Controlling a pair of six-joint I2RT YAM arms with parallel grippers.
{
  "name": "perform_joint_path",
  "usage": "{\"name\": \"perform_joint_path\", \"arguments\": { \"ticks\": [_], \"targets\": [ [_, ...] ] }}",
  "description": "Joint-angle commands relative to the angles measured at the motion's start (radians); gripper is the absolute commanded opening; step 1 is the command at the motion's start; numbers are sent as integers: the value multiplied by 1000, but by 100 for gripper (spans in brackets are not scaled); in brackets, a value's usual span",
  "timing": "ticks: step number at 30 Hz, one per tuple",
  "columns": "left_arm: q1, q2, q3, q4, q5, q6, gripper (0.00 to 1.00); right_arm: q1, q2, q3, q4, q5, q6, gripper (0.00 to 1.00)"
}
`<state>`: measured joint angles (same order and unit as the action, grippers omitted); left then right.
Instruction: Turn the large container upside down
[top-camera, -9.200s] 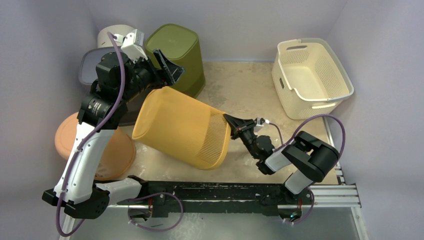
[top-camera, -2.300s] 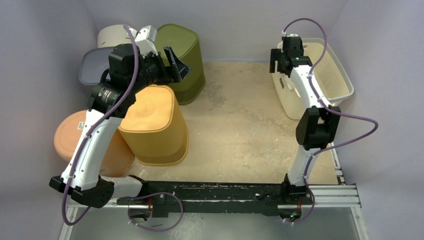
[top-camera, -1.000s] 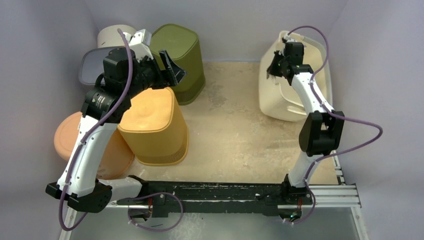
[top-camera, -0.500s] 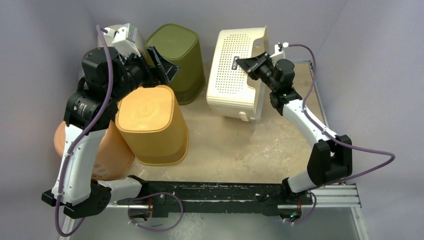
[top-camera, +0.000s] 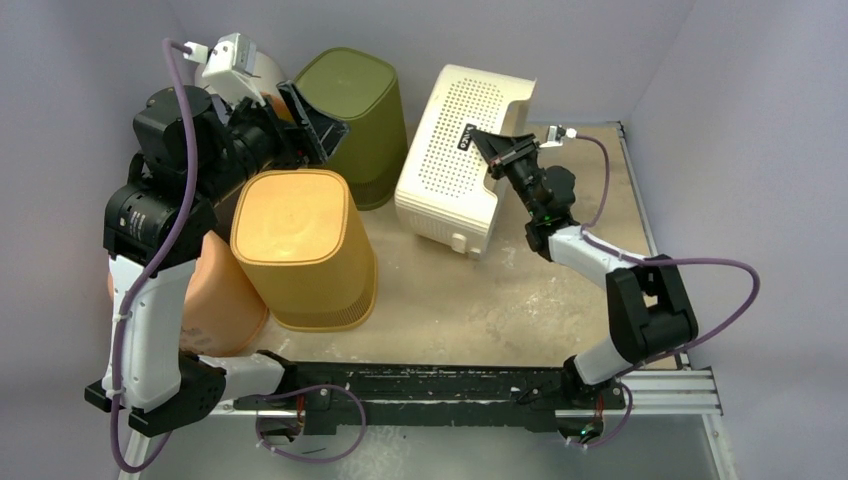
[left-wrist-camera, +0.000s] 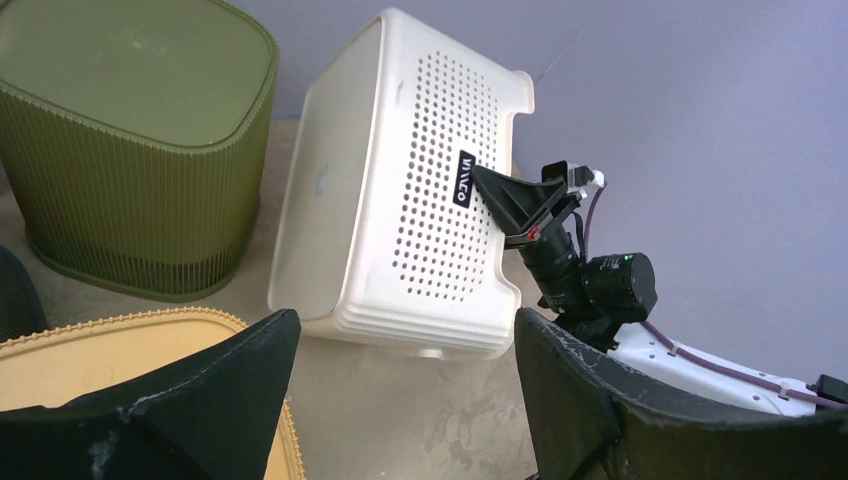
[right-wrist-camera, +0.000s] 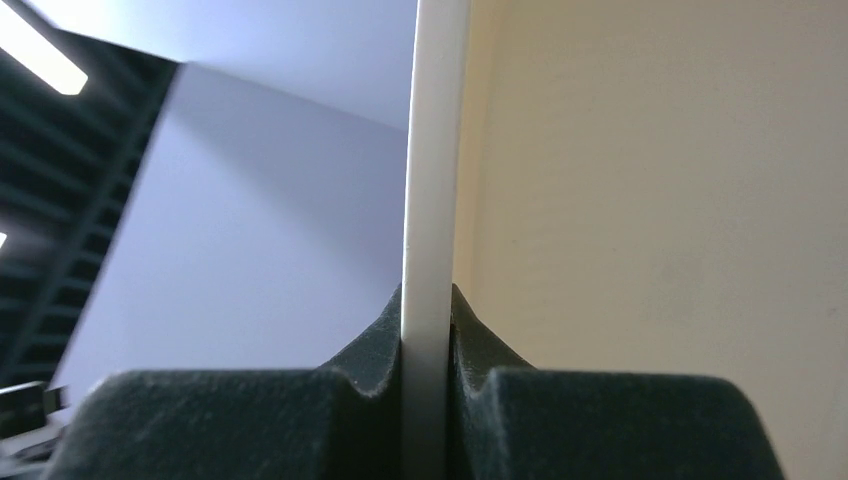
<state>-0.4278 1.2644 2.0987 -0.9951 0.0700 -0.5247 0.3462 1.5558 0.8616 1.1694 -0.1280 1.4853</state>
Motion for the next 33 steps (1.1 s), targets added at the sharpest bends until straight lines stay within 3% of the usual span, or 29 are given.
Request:
{"name": "perform_joint_path", "arguments": {
  "ticks": [1, 5, 17, 19, 25, 33],
  "targets": [
    [-4, 14, 35, -3, -6, 25, 76, 21, 37, 30, 617, 95, 207, 0],
    [-3, 25, 34, 0, -3, 25, 76, 31, 181, -16, 870, 154, 349, 0],
    [-4, 72, 36, 15, 8, 26, 76, -47, 178, -310, 878, 167, 434, 0],
    [-5, 74, 25, 22, 8, 25, 76, -90, 160, -355, 878, 141, 433, 6],
    [-4, 86, 2, 30, 13, 24, 76, -228, 121, -473, 877, 72, 434, 39],
    [-4, 100, -26, 36, 22, 22, 76, -317, 166, -533, 877, -3, 409, 49]
  ]
}}
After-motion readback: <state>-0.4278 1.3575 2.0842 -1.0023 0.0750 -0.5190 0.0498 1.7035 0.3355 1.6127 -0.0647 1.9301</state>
